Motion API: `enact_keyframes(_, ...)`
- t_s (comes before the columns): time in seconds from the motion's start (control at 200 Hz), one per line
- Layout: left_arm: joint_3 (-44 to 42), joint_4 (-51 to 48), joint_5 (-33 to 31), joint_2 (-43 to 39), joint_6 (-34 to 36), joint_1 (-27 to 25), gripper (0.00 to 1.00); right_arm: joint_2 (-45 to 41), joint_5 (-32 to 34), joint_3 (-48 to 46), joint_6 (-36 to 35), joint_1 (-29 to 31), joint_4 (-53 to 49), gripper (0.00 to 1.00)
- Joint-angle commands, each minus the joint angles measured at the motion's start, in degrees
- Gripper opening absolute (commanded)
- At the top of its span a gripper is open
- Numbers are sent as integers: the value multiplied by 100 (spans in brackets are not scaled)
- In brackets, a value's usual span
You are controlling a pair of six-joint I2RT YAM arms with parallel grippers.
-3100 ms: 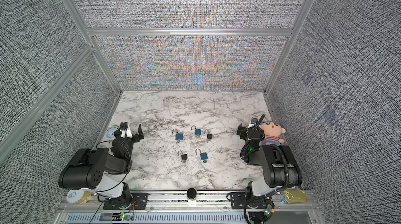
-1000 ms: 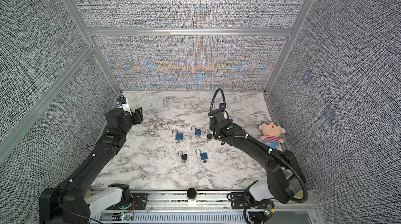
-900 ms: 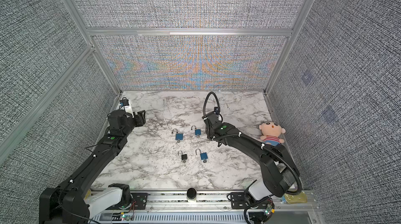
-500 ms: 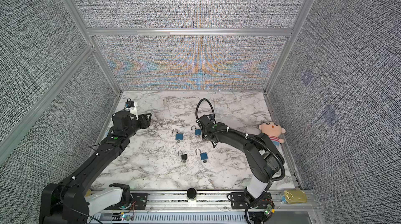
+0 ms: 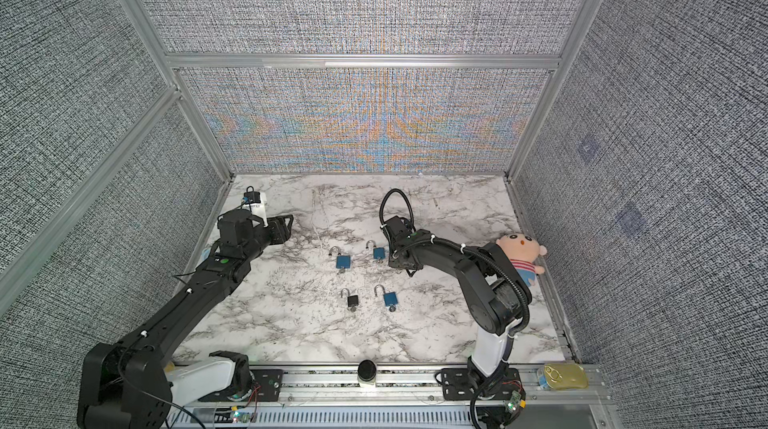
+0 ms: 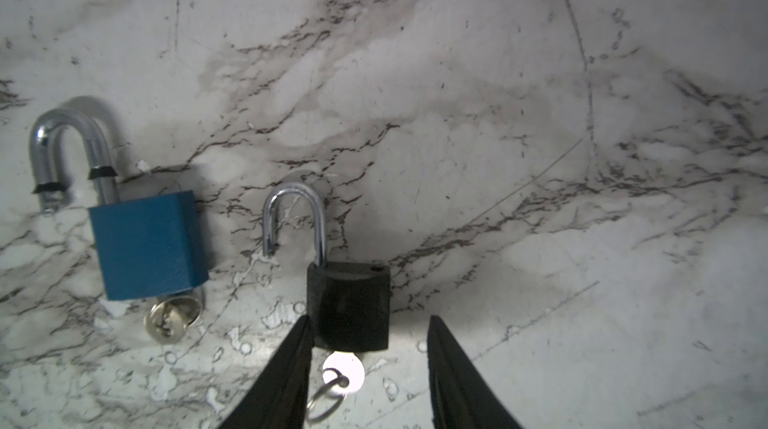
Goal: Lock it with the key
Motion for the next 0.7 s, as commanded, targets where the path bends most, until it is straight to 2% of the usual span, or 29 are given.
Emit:
enact_keyframes(0.0, 53, 151, 20, 75, -73, -15, 61, 101, -103, 92, -5, -49, 47, 44)
enact_keyframes(0.575, 184, 128, -17, 276, -69, -45, 59, 387, -129, 263, -32, -116, -140, 42)
enact_keyframes(0.695, 168, 110, -35, 263, -63, -45, 59, 404, -109, 294, -39, -115, -194, 38)
